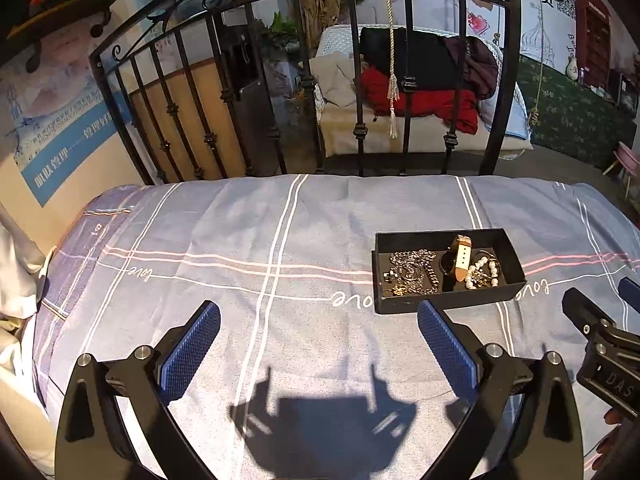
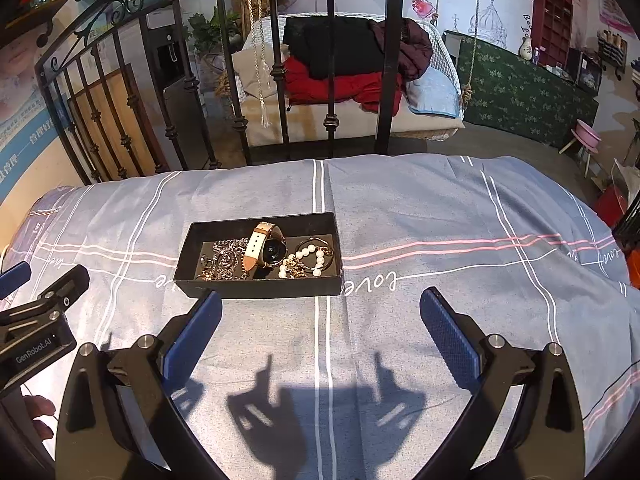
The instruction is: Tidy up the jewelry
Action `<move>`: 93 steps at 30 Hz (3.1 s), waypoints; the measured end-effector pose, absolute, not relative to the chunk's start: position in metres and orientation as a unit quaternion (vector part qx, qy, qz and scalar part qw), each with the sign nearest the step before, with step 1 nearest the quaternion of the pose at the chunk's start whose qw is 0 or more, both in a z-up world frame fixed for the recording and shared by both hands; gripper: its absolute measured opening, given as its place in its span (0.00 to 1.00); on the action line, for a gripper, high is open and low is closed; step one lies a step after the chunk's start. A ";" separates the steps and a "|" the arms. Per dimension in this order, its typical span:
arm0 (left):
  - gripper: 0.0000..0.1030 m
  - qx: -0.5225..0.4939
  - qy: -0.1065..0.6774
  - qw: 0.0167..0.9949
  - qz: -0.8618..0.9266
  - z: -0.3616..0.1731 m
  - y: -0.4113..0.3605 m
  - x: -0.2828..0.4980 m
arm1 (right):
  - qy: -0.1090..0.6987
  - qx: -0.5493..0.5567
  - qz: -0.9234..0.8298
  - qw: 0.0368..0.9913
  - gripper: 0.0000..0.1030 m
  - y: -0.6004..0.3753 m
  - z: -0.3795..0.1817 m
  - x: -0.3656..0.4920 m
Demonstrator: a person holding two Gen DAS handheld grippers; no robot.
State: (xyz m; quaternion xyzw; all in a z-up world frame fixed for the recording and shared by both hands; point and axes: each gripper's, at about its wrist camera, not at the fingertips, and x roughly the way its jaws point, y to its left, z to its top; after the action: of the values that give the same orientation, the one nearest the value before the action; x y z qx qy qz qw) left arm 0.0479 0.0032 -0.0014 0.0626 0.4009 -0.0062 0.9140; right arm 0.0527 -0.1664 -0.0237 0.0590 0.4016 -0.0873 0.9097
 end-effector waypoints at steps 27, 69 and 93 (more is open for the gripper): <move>0.94 0.072 0.381 0.922 0.002 0.008 0.005 0.046 | 0.400 0.058 -0.087 0.910 0.95 -0.166 -0.021 0.053; 0.94 0.055 0.388 0.920 -0.027 0.006 0.004 0.049 | 0.400 0.056 -0.085 0.911 0.95 -0.164 -0.021 0.053; 0.94 0.045 0.390 0.919 -0.028 0.005 0.004 0.049 | 0.398 0.057 -0.087 0.911 0.95 -0.165 -0.019 0.054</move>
State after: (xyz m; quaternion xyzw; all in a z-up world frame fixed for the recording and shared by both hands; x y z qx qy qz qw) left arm 0.0486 0.0036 0.0050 0.0452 0.3900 -0.0275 0.9193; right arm 0.0537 -0.1645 -0.0192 0.0566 0.3983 -0.0873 0.9113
